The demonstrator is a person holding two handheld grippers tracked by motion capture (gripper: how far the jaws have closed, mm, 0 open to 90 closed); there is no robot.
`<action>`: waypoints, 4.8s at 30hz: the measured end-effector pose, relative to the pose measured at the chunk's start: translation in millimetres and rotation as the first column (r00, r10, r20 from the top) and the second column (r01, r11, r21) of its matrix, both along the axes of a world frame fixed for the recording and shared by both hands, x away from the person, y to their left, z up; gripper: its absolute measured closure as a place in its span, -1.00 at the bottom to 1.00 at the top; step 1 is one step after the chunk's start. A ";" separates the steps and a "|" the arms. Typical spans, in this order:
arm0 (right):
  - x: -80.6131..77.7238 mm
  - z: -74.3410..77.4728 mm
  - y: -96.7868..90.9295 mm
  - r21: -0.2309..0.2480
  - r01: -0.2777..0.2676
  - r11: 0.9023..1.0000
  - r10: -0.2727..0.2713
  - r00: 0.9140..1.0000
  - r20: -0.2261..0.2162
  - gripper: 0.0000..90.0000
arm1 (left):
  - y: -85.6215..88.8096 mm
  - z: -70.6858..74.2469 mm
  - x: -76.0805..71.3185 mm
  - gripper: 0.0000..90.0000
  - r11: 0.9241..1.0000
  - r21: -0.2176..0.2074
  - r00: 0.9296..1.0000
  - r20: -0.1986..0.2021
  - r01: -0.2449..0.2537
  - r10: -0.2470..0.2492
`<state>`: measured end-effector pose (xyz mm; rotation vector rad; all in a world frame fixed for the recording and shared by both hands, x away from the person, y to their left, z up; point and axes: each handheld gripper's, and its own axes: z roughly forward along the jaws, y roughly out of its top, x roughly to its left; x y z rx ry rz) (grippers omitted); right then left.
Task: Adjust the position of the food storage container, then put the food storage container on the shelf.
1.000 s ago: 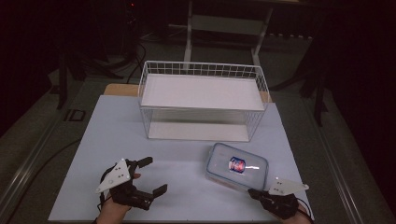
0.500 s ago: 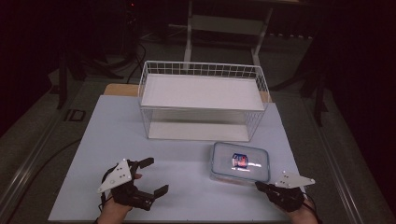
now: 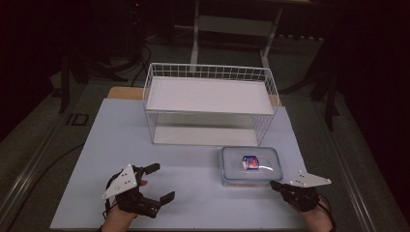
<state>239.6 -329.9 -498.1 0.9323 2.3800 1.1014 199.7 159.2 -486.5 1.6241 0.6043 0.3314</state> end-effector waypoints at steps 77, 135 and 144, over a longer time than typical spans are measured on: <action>76.3 5.1 82.1 0.041 -0.110 0.993 0.110 0.994 0.015 1.00 | -3.4 -3.2 0.7 -0.99 0.999 0.032 1.000 -0.009 -0.007 0.007; 39.9 49.6 83.0 0.283 -0.042 0.958 0.035 0.999 0.030 -0.77 | -24.6 -16.7 118.0 -0.98 0.999 0.004 0.696 -0.717 -0.052 0.039; 43.0 44.0 84.0 0.288 -0.045 0.957 0.056 0.998 -0.030 -0.70 | -19.5 -33.0 125.2 -0.68 0.998 -0.011 0.612 -0.791 -0.055 0.025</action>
